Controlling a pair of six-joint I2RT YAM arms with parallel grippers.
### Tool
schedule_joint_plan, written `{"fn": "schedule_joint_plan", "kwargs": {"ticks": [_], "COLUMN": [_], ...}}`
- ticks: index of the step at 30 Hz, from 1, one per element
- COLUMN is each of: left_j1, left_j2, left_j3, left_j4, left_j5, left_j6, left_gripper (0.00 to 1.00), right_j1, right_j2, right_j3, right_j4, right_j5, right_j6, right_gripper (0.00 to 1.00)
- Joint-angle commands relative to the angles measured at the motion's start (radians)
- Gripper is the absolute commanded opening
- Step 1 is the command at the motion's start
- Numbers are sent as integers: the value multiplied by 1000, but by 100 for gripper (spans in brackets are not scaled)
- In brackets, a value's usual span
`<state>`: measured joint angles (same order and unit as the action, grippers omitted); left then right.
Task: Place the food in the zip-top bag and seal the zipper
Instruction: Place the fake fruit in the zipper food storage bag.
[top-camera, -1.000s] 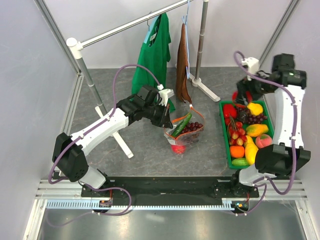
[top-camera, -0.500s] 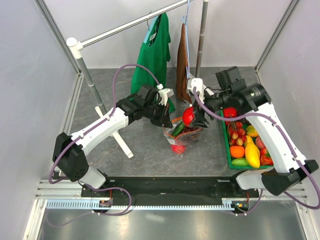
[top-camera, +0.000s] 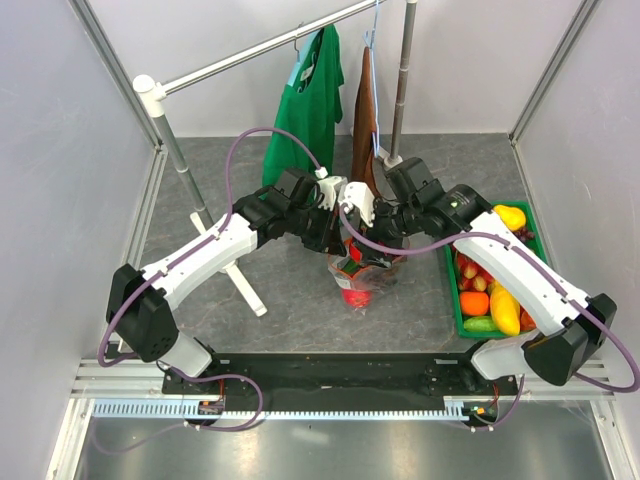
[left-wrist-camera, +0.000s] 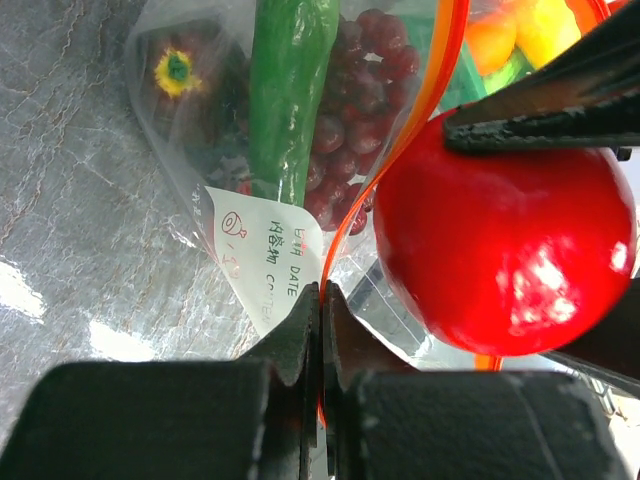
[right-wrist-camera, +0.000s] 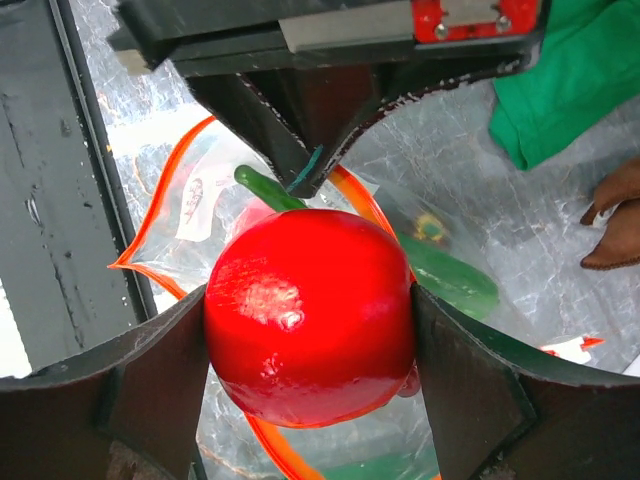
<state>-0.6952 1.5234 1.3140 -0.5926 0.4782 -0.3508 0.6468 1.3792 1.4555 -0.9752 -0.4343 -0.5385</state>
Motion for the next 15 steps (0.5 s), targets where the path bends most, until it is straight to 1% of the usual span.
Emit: {"fn": "schedule_joint_plan", "kwargs": {"ticks": [1, 3, 4, 5, 11, 14, 15], "left_j1": [8, 8, 8, 8, 6, 8, 8], "left_j2": [-3, -2, 0, -3, -11, -9, -11], "left_j3": [37, 40, 39, 39, 27, 30, 33], "left_j4": [-3, -1, -3, -1, -1, 1, -1], "left_j5": [33, 33, 31, 30, 23, 25, 25], "left_j6": [9, 6, 4, 4, 7, 9, 9], "left_gripper": [2, 2, 2, 2, 2, 2, 2], "right_j1": [17, 56, 65, 73, 59, -27, -127], "right_j2": [9, 18, 24, 24, -25, -48, -51], "right_j3": [16, 11, 9, 14, 69, 81, 86], "right_j4": [-19, -63, -74, -82, -88, -106, -118], "right_j5": [-41, -52, -50, -44, 43, 40, 7], "right_j6": [22, 14, 11, 12, 74, 127, 138], "right_gripper": [75, 84, 94, 98, 98, 98, 98]}}
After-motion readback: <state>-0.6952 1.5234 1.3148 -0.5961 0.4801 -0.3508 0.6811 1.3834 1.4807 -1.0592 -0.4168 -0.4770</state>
